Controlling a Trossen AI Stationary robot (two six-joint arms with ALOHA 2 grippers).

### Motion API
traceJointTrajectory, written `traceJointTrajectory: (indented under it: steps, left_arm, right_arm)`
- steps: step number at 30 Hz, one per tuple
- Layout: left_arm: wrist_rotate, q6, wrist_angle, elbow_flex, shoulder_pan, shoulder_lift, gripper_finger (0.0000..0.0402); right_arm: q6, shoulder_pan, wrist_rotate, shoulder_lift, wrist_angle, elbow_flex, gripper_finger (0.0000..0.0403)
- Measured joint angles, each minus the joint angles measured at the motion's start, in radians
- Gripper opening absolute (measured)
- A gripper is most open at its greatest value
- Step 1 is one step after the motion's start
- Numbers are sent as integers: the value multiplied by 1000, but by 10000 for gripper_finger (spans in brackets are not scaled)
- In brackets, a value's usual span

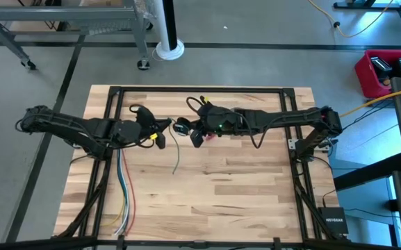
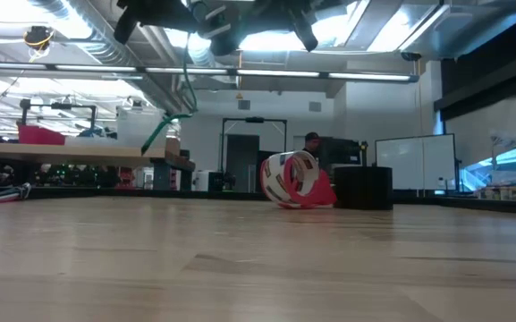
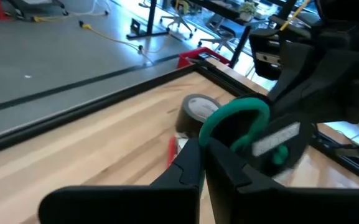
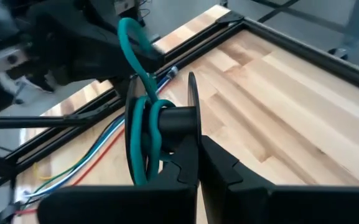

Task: Coil cords
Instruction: Coil the green wire on the spool

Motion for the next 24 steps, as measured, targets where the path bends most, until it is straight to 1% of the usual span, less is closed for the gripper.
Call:
traceJointTrajectory:
  steps: [6, 9, 14, 20, 24]
  left_arm:
    - [83, -54, 6, 0, 0, 0, 0]
    - [132, -81, 30, 0, 0, 0, 0]
    - [205, -43, 165, 0, 0, 1, 0]
    - [232, 11, 269, 0, 0, 3, 0]
    - [232, 19, 315, 0, 0, 36, 0]
  right_arm:
    - [0, -1, 105, 0, -13, 0, 3]
    - [0, -2, 134, 0, -11, 0, 3]
    - [2, -20, 132, 5, 13, 0, 3]
    - [8, -36, 102, 7, 29, 0, 3]
    - [8, -40, 70, 8, 88, 0, 3]
